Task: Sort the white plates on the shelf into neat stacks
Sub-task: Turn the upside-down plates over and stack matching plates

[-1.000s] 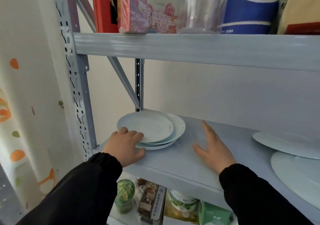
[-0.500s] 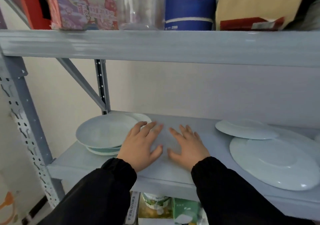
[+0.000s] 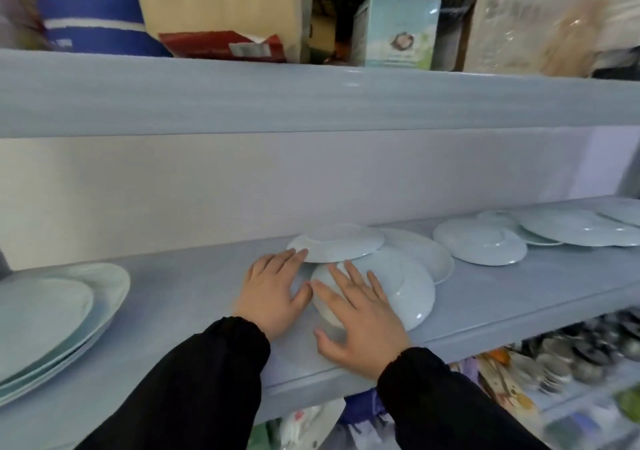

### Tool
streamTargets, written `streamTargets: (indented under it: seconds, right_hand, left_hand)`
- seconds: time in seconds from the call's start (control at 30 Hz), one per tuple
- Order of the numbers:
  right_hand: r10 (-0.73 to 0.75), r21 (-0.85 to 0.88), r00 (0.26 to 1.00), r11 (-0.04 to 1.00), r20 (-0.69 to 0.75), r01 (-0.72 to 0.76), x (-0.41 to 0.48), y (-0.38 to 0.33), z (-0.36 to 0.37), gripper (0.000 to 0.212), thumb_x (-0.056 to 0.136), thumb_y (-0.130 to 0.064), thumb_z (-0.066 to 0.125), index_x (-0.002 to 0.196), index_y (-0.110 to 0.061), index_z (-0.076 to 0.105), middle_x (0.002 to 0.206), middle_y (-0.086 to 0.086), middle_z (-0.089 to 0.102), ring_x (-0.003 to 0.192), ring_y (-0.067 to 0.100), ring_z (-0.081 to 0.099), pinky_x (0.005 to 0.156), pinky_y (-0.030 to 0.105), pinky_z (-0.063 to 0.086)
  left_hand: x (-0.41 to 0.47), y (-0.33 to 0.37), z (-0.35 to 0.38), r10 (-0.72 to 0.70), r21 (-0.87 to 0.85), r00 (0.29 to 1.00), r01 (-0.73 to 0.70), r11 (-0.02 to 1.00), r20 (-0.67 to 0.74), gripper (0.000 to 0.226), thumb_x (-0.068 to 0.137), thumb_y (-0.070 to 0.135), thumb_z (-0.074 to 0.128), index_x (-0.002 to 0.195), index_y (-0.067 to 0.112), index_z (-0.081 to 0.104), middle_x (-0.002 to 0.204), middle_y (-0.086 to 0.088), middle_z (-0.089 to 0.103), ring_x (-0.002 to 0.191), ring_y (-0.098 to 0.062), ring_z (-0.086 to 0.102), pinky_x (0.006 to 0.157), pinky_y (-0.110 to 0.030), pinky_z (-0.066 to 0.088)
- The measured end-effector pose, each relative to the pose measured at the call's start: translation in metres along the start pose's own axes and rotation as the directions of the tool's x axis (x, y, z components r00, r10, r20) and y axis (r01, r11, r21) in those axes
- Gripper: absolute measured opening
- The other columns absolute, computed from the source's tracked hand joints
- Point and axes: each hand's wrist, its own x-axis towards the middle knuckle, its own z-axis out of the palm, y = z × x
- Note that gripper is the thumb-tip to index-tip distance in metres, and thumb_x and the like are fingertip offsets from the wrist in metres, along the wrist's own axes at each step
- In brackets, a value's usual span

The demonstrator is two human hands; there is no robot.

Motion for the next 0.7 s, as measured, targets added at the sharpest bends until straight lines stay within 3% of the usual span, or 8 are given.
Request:
streamTargets:
  seconds: [0.17,0.3,0.43,0.7]
  right_hand:
    - [0.100,-0.034,0.994,0.994,-0.035,-0.102,-0.017,0.071,-0.035,0.071,0.084,-0.057,0.049,0.149,-0.036,0.030,0.160,0.004,0.025,0.151,0.021,0.010,0.120,0.048,0.012]
    - [0.162,-0.049,0.986,0.986,0.040,-0.160,0.001,0.122,-0.062,0.073,0.084,-0.064,0.039,0.151,-0.041,0.021,0.162,-0.002,0.017,0.151,0.016,0.002,0.121,0.040,0.001]
    - [0.204,0.020,0.975,0.978,0.085,-0.207,0.025,0.163,-0.066,0.076,0.079,-0.070,0.031,0.150,-0.043,0.024,0.161,-0.003,0.023,0.150,0.014,0.009,0.121,0.037,0.006]
    - [0.062,0.165,0.998,0.984,0.026,-0.066,0.014,0.205,-0.033,0.066,0.083,-0.063,0.042,0.142,-0.033,0.046,0.153,-0.008,0.037,0.147,0.011,0.021,0.119,0.039,0.020]
  left_hand:
    - [0.034,0.014,0.034,0.026,-0.071,1.000,-0.025,0.997,0.005,0.071,0.082,0.057,0.031,0.145,0.027,0.041,0.146,-0.001,0.046,0.133,-0.027,0.038,0.114,-0.041,0.026]
    - [0.050,0.018,0.051,0.025,-0.051,1.000,-0.025,0.998,-0.002,0.071,0.084,0.056,0.035,0.145,0.023,0.042,0.145,-0.006,0.048,0.131,-0.030,0.041,0.113,-0.044,0.028]
    - [0.057,0.007,0.062,0.037,-0.045,0.999,-0.037,0.998,0.004,0.062,0.085,0.042,0.037,0.143,0.021,0.045,0.142,-0.006,0.051,0.130,-0.033,0.043,0.112,-0.044,0.031]
    - [0.063,-0.014,0.073,0.041,0.011,0.996,-0.040,0.999,-0.078,0.068,0.074,0.011,0.036,0.141,0.015,0.047,0.138,-0.009,0.054,0.125,-0.034,0.048,0.105,-0.045,0.041]
